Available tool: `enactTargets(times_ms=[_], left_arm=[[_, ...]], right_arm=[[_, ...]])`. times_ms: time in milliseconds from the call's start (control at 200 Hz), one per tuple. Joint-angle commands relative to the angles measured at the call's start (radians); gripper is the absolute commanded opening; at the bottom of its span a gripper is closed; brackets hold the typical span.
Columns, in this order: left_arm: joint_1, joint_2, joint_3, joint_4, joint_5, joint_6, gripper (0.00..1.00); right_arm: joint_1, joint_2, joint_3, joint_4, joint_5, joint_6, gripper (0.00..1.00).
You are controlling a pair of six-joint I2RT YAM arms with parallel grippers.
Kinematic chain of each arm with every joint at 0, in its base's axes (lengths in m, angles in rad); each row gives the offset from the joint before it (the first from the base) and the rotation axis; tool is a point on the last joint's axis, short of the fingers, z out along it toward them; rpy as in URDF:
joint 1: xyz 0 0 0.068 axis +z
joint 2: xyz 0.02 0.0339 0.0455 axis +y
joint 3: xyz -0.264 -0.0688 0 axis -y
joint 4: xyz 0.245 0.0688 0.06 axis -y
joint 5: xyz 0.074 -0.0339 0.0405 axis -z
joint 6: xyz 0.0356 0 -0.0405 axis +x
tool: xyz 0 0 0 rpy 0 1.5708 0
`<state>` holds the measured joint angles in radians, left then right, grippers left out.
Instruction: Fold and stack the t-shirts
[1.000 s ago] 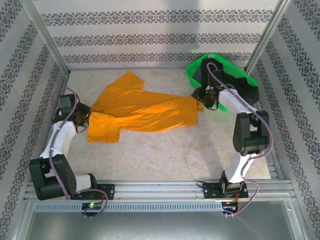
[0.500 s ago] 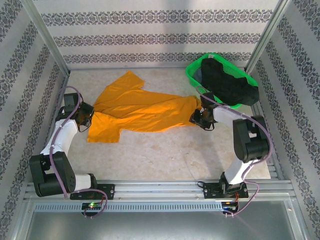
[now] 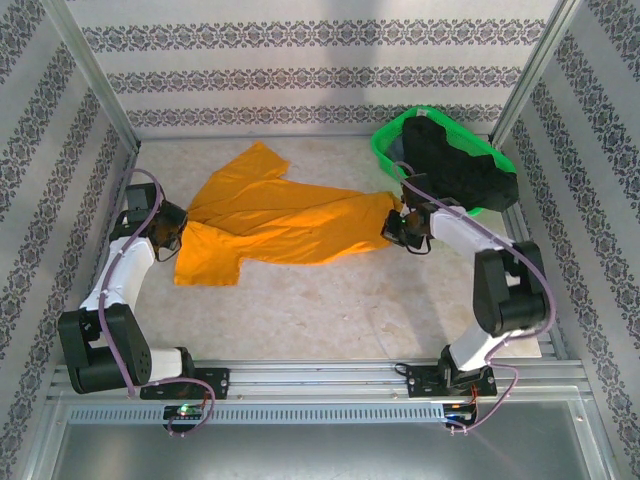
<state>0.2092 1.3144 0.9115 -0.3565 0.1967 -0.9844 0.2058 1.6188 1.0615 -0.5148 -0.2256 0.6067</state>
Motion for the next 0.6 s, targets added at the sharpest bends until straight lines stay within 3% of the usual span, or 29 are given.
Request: enactTargets(times_ms=[0, 335, 525, 595], left_arm=[[-0.01, 0.008, 0.034, -0.018, -0.032, 0.032, 0.0], [-0.009, 0.019, 0.033, -0.022, -0.026, 0.053, 0.0], [-0.01, 0.016, 0.007, -0.019, -0.014, 0.054, 0.0], [-0.01, 0.015, 0.004, -0.025, -0.015, 0.056, 0.0]], right_arm=[[0.009, -0.089, 0.035, -0.177, -0.028, 0.013, 0.0], [-0.006, -0.103, 0.071, -0.483, -0.219, -0.01, 0.0], [-0.041, 0.067, 0.07, -0.398, -0.133, -0.04, 0.0], [-0.041, 0.18, 0.137, -0.383, -0.102, -0.052, 0.15]])
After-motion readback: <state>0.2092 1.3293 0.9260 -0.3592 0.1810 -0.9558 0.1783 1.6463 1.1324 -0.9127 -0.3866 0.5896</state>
